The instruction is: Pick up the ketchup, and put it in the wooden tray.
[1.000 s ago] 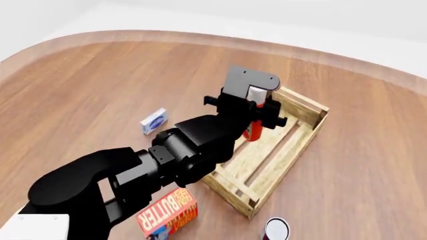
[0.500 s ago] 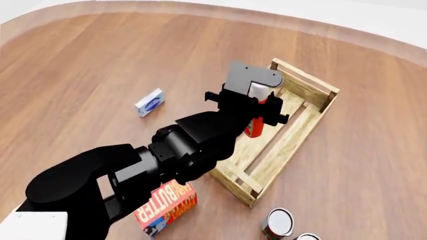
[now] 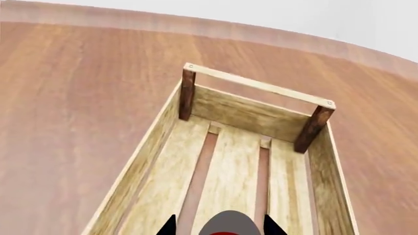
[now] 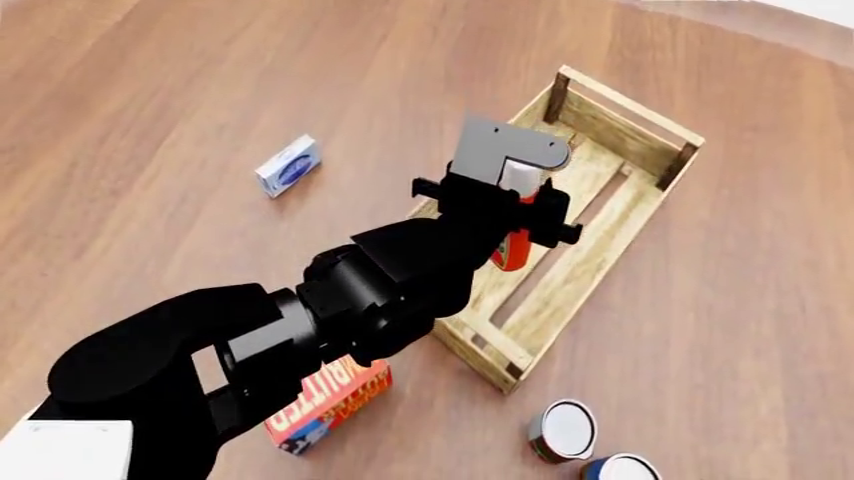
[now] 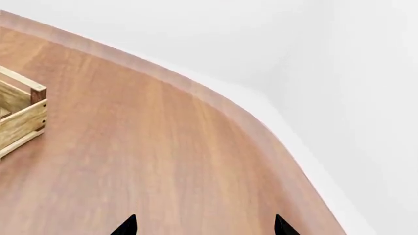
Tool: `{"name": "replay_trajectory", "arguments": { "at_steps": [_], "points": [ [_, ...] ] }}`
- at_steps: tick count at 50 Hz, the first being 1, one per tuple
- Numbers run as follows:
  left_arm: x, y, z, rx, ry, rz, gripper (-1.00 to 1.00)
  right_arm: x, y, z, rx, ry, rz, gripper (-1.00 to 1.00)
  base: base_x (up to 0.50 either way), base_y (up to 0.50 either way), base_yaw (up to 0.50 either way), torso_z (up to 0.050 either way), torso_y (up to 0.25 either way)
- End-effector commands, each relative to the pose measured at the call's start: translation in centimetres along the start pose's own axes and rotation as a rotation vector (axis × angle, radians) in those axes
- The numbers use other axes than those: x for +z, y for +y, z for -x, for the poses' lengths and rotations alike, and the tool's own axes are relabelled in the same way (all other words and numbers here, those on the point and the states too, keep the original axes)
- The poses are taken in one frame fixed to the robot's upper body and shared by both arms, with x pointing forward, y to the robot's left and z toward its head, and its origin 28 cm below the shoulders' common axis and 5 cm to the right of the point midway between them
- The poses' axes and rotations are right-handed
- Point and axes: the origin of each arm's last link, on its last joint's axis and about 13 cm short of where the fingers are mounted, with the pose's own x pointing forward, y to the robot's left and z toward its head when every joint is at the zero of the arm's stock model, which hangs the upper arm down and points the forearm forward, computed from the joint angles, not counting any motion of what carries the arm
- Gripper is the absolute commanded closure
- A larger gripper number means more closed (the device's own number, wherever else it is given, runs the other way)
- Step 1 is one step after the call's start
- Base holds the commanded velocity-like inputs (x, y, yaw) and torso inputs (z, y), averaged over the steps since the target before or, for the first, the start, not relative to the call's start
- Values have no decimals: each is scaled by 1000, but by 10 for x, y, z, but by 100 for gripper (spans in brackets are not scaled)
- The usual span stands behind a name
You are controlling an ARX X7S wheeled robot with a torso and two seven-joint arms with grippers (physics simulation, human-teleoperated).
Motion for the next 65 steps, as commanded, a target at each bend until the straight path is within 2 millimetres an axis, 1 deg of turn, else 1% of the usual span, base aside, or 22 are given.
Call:
{"name": "replay_trajectory", "arguments": {
  "at_steps": [1,15,31,32,50,57,65],
  "points": [
    [3,-2,0,-6,-16,5,100,0,0,-2,-3,0,1,-100,0,0,0,0,-143],
    [-2,-2,0,-7,-16,-16,100,-6,0,-1,-7,3,-3,-100,0,0,0,0,-28],
    [-7,-1,0,-1,-15,-36,100,-21,3,-1,-9,7,-4,-100,0,0,0,0,0],
    [-7,-1,0,-1,-15,-37,-100,-22,4,-1,-9,6,-4,-100,0,0,0,0,0],
    [-7,0,0,5,-19,-43,-100,-35,7,-3,-9,3,-5,-100,0,0,0,0,0],
    [-5,0,0,4,-20,-41,-100,-37,8,-3,-8,1,-5,-100,0,0,0,0,0],
    [2,-2,0,-12,-34,-38,-100,-36,10,0,-1,-4,-7,-100,0,0,0,0,0]
  ]
}}
